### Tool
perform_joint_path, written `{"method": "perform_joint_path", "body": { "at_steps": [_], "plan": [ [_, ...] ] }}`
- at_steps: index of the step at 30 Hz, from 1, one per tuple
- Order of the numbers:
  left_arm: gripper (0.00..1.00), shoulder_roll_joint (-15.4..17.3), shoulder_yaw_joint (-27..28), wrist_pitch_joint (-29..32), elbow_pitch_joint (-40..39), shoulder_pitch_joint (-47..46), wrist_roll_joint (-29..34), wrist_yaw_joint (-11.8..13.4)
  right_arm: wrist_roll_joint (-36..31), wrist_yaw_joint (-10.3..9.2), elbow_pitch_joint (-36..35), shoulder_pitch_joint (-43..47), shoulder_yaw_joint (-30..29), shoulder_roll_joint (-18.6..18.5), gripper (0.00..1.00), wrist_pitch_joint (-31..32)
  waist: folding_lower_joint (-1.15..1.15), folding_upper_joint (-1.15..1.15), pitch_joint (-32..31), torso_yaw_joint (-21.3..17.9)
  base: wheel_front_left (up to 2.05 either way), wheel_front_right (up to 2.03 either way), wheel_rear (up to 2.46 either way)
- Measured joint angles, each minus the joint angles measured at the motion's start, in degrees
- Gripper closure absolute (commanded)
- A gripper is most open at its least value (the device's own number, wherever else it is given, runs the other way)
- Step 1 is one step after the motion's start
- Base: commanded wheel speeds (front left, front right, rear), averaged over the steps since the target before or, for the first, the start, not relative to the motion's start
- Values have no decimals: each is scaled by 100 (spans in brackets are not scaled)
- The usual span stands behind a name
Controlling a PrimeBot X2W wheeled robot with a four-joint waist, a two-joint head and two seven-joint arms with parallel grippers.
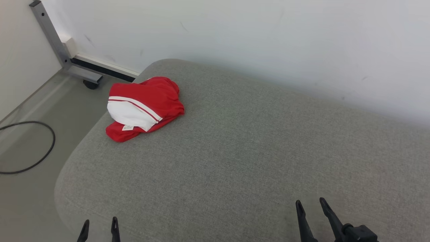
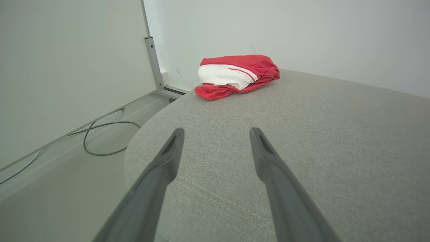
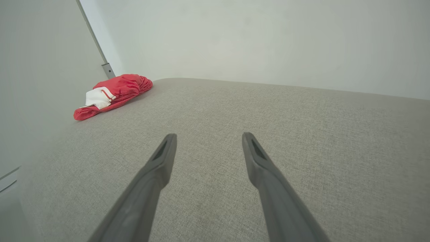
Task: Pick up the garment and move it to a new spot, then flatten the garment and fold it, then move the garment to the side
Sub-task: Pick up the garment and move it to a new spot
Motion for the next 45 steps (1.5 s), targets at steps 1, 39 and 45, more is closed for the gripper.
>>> {"method": "perform_joint_path", "body": {
  "at_steps": [1,39,45],
  "plan": [
    [0,-1,15,0,-3,17,-1,2,0,0,4,0,18,0,0,0,0,0,-7,50,0,0,0],
    [0,969,803,0,1719,-3811,-875,-379,-313,-1,-397,-1062,240,5,0,0,1,1,984,-1036,0,0,0],
    [0,1513,514,121,2707,-4885,-1370,-380,-371,-1,-625,-1408,275,3,0,1,2,1,1497,-1415,0,0,0]
  ]
}}
